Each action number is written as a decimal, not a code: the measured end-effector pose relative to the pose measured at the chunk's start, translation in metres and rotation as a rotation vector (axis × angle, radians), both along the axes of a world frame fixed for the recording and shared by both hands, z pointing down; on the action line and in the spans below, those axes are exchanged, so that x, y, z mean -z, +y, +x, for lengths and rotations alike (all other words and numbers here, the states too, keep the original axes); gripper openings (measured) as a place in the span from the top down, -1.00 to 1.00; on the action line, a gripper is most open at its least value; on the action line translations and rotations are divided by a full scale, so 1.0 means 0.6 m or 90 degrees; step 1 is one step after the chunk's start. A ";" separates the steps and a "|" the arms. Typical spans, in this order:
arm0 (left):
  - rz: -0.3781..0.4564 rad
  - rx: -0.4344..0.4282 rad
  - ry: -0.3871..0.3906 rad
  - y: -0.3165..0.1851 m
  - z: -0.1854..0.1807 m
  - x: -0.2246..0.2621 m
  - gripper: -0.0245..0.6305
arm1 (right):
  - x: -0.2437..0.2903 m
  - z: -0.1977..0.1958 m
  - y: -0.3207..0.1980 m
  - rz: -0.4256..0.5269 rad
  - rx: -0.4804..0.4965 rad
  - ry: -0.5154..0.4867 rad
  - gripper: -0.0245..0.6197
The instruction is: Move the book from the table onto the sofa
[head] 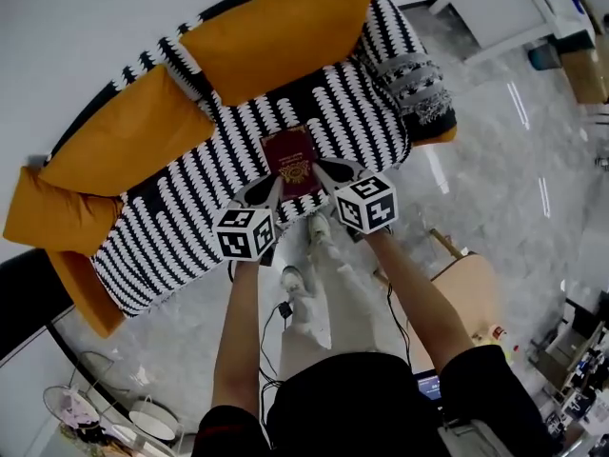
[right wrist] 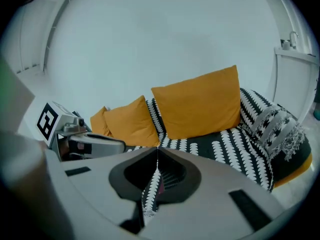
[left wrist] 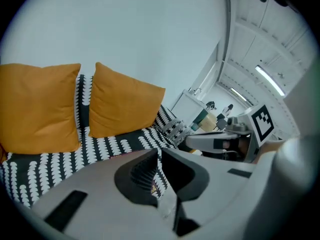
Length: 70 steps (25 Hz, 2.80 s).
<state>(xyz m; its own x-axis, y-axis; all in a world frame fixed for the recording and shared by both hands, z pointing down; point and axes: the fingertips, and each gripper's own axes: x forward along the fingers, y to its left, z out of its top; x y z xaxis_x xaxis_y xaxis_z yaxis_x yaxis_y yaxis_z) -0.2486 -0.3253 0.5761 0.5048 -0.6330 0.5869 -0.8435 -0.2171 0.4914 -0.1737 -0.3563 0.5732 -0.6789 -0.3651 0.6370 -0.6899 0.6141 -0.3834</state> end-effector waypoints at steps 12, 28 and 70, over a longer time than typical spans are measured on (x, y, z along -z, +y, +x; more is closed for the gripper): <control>0.133 -0.027 -0.045 0.067 0.003 0.207 0.85 | 0.199 -0.014 0.076 0.093 -0.008 -0.055 0.87; 0.266 -0.046 -0.052 0.166 0.035 0.436 0.85 | 0.422 -0.030 0.190 0.209 0.009 -0.090 0.87; 0.442 -0.069 -0.031 0.393 0.145 0.709 0.85 | 0.716 0.063 0.431 0.421 0.005 -0.176 0.87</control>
